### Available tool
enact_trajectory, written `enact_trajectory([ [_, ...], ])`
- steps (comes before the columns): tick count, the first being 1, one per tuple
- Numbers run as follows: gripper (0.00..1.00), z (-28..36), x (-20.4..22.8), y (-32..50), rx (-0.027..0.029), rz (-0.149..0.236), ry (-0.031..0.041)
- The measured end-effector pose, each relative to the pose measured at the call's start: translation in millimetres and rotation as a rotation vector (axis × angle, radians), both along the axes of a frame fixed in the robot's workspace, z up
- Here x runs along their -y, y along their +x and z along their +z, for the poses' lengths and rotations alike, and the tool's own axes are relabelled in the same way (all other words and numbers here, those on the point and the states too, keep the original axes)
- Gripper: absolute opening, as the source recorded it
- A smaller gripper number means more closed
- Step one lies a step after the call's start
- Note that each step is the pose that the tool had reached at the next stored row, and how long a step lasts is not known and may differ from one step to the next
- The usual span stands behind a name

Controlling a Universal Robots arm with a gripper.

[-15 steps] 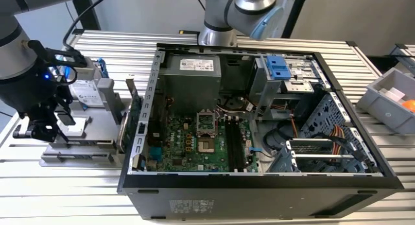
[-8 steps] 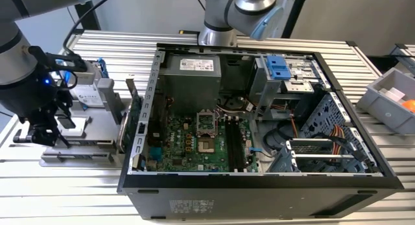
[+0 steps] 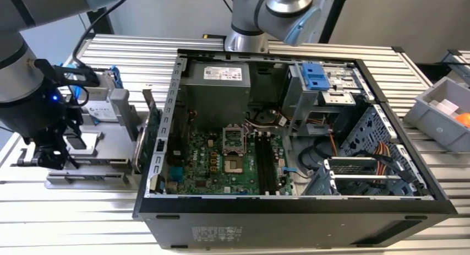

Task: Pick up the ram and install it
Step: 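Pick up the ram and move it above insertion slot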

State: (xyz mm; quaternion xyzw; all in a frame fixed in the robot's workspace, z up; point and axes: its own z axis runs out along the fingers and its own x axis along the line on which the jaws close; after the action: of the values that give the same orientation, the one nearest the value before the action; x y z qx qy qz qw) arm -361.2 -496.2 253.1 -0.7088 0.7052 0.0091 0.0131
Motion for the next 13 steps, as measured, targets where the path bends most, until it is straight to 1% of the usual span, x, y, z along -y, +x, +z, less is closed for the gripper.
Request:
enact_trajectory([
  [6,1.00,-1.3,0.7,0.1,-0.0001,-0.001,0.0000],
  [8,1.00,-1.8,0.7,0.0,0.0004,-0.001,0.0028],
  [13,1.00,-6.1,0.7,0.1,0.0004,-0.001,0.0031],
])
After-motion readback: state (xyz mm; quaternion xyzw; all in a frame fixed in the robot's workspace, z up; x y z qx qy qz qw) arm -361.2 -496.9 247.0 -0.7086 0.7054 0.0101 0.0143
